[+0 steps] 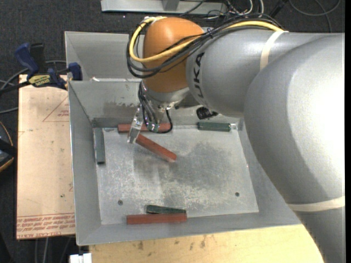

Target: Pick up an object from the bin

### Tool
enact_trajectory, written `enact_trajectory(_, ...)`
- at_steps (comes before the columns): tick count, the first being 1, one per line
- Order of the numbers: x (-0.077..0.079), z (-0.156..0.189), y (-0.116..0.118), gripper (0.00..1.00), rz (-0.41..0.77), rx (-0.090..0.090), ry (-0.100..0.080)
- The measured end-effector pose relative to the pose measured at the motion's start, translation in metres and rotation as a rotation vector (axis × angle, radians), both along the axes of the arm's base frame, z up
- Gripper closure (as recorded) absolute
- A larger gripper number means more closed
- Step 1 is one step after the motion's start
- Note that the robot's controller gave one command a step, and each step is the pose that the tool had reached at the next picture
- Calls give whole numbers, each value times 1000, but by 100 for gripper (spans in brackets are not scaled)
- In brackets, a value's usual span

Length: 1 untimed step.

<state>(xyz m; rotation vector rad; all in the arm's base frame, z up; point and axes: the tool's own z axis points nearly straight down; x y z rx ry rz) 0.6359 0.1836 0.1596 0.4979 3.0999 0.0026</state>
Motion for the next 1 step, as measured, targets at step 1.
enact_trajectory(1,-3,46,3,100,56,-2,4)
